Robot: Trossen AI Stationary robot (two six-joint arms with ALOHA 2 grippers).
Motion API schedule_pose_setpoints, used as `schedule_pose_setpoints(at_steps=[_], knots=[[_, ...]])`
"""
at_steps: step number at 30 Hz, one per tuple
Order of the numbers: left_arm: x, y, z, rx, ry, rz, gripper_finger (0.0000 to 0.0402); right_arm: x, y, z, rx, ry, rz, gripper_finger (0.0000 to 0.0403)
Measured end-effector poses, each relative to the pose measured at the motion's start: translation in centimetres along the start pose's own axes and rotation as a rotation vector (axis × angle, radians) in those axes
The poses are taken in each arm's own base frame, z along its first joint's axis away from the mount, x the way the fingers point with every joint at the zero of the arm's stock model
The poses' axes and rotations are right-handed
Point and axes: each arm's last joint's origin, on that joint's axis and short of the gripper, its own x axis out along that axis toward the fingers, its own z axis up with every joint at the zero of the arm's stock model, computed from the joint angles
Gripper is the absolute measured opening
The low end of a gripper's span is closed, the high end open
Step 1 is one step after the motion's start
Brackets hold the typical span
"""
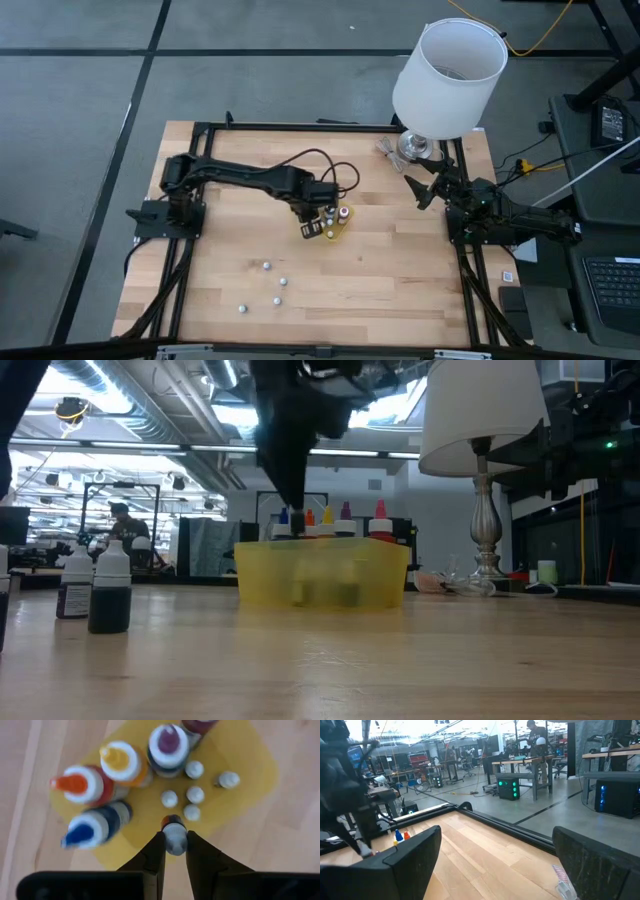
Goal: Pick & Place food coloring
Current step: Put the small red food coloring bottle into the yellow bin, then put the small blue food coloring bottle into the yellow bin
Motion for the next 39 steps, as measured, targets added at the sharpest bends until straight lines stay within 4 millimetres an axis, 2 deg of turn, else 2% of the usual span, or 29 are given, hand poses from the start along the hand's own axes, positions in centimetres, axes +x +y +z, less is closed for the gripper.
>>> schedule_pose_setpoints(at_steps=[8,13,21,30,39], knots=[[3.8,0.9,0.7,0.005,0.079,0.055,0.0054,0.0,0.0,0.0,0.0,0.0,0.0,0.0381],[4.8,1.5,1.2,0.014,0.073,0.064,0.0054,0.0,0.0,0.0,0.0,0.0,0.0,0.0381],[6.4,1.3,1.3,0.02,0.089,0.058,0.0054,0.0,0.0,0.0,0.0,0.0,0.0,0.0381],[7.1,1.1,1.6,0.026,0.064,0.039,0.0057,0.0,0.0,0.0,0.0,0.0,0.0,0.0381],[7.2,1.1,1.5,0.007,0.071,0.033,0.0111,0.0,0.0,0.0,0.0,0.0,0.0,0.0381]])
